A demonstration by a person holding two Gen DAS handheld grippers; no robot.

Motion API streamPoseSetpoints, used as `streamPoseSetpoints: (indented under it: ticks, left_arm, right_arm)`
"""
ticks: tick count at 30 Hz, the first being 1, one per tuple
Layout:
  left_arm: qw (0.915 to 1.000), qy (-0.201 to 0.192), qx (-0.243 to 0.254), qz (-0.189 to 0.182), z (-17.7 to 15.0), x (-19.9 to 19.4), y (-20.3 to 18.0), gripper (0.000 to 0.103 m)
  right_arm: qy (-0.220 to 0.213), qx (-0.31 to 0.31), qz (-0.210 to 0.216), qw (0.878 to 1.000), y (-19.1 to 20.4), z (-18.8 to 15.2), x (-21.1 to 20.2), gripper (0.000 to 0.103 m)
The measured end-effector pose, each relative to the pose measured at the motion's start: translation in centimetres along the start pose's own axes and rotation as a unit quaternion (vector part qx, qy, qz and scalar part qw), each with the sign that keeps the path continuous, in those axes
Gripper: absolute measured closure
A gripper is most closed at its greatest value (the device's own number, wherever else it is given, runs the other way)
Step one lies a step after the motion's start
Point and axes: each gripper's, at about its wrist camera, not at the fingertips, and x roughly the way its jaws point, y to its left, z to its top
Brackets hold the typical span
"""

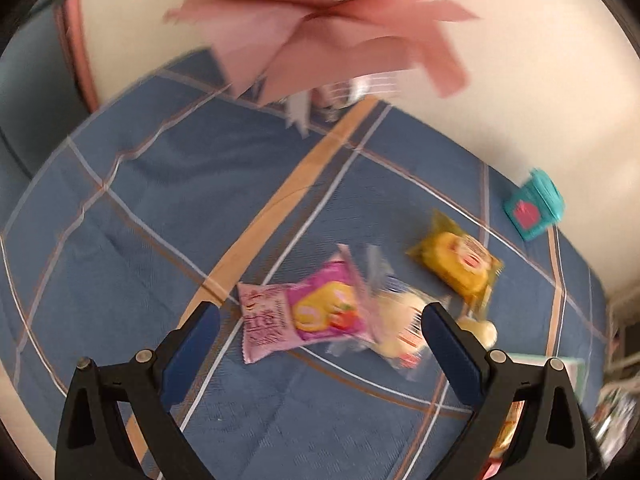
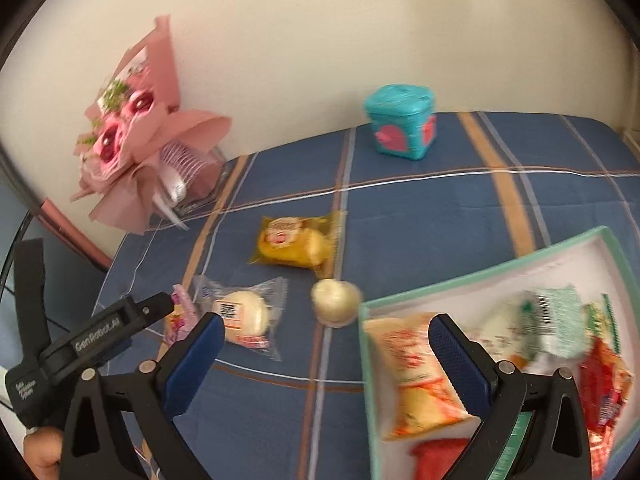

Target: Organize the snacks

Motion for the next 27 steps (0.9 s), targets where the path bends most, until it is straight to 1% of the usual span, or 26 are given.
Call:
streamPoseSetpoints:
  ticks: [2, 4, 7, 14, 17, 20, 23, 25, 27]
  left_arm:
    - [0.9998, 0.009, -0.016, -0.004, 0.2, 0.8, 0.8, 0.002]
    - [0.9991, 0.019, -0.034, -0.015, 0.2, 1.4, 1.6, 0.002]
    - [0.9982, 0.027, -0.045, -0.029, 0.5, 2.3, 1.9, 0.002]
    - [0.9953, 0.051, -0.071, -0.041, 0.7, 4.4, 2.6, 0.002]
    - [0.9926, 0.063, -0.088, -0.054, 0.7, 5.5, 3.2, 0.002]
    - [0.9911, 0.07, -0.098, -0.057, 0.6, 6.1, 3.4, 0.002]
    - [0.9875, 0.082, -0.122, -0.057, 0.4, 6.8, 4.2, 0.002]
    - [0.986, 0.082, -0.132, -0.061, 0.2, 7.0, 4.5, 0.002]
    - [0.9856, 0.082, -0.134, -0.063, 0.2, 7.0, 4.6, 0.003]
  right_arm:
    - [0.01, -0.005, 0.011, 1.0, 1.1, -0.1, 1.3, 0.0]
    - [0.021, -0.006, 0.019, 1.0, 2.0, -0.1, 2.6, 0.0]
    - [0.033, -0.01, 0.027, 0.999, 3.0, -0.3, 4.5, 0.0]
    - [0.053, -0.012, 0.05, 0.997, 4.8, -1.2, 8.1, 0.0]
    - [0.059, -0.015, 0.055, 0.997, 5.5, -1.5, 9.4, 0.0]
    - [0.066, -0.018, 0.057, 0.996, 6.1, -1.8, 10.5, 0.0]
    - [0.071, -0.018, 0.057, 0.996, 6.3, -2.1, 11.4, 0.0]
    - [0.071, -0.018, 0.056, 0.996, 6.4, -2.2, 11.7, 0.001]
    - [0.073, -0.017, 0.059, 0.995, 6.5, -2.3, 11.9, 0.007]
